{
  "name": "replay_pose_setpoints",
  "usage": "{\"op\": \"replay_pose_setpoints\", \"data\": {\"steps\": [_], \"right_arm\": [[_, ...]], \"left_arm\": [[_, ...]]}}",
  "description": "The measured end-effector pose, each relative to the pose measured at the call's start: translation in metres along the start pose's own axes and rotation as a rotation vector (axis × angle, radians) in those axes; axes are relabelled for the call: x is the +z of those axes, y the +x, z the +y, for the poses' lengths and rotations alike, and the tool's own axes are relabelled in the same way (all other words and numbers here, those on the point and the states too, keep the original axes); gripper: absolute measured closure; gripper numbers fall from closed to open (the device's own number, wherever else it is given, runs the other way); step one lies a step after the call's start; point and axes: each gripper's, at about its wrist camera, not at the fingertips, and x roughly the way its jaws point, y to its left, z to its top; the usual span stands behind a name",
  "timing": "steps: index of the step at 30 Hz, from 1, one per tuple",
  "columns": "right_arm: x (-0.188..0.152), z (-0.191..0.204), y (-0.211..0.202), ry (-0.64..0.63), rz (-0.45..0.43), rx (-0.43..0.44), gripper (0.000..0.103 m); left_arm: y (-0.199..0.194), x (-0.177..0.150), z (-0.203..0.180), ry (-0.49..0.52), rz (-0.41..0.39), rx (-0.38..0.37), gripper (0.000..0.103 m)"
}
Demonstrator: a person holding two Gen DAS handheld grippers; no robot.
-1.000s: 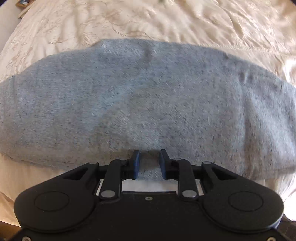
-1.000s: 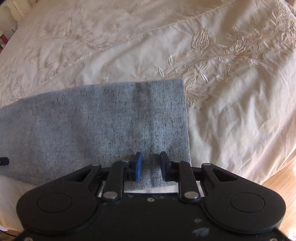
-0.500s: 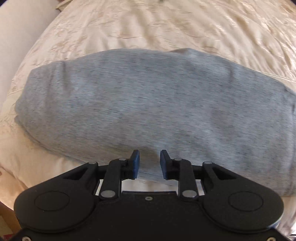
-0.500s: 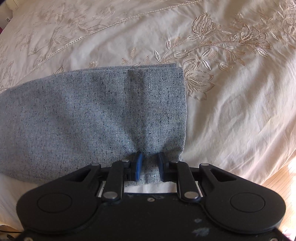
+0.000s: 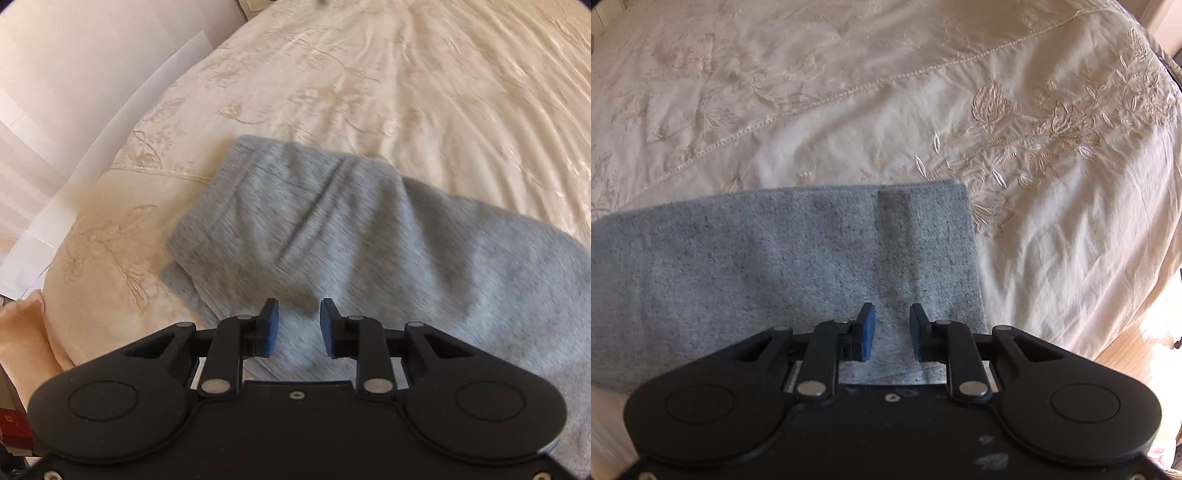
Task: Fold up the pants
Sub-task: 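Grasp the folded trouser edge with the right gripper near the left gripper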
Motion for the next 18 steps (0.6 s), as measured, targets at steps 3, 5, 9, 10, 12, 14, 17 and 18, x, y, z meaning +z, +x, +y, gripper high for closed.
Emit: {"op": "replay_pose_setpoints", "data": {"steps": [3,5,9,10,12,14,17,18], "right_arm": [[0.007,0.055,-0.019,-0.031,-0.044,0.090,0.079],[0.013,0.107,-0.028,-0.080,-0.061,0.170,0.079],[0.010,0.234,-0.036,-0.259,-0.068,0.334,0.079],[0.007,0.266,-0.038,-0.311,-0.071,0.374,0.079],[-0.002,0.329,-0.040,-0.418,-0.081,0.439,0.079],[-0.010,0.385,-0.041,-0.504,-0.093,0.481,0.079],[-0.022,0.449,-0.034,-0.557,-0.089,0.533,0.079],[-0.029,0.467,-0.032,-0.575,-0.082,0.539,0.079]], "left_arm": [[0.012,0.021,0.021,0.005,-0.007,0.007,0.066],[0.020,0.028,0.028,0.018,-0.013,0.008,0.066],[0.034,0.044,0.029,0.053,-0.006,-0.033,0.067],[0.034,0.048,0.026,0.064,-0.013,-0.054,0.067],[0.027,0.050,0.017,0.091,-0.038,-0.092,0.067],[0.023,0.052,0.008,0.128,-0.057,-0.127,0.067],[0.028,0.049,-0.003,0.191,-0.077,-0.149,0.066],[0.031,0.045,-0.005,0.210,-0.078,-0.143,0.066]]}}
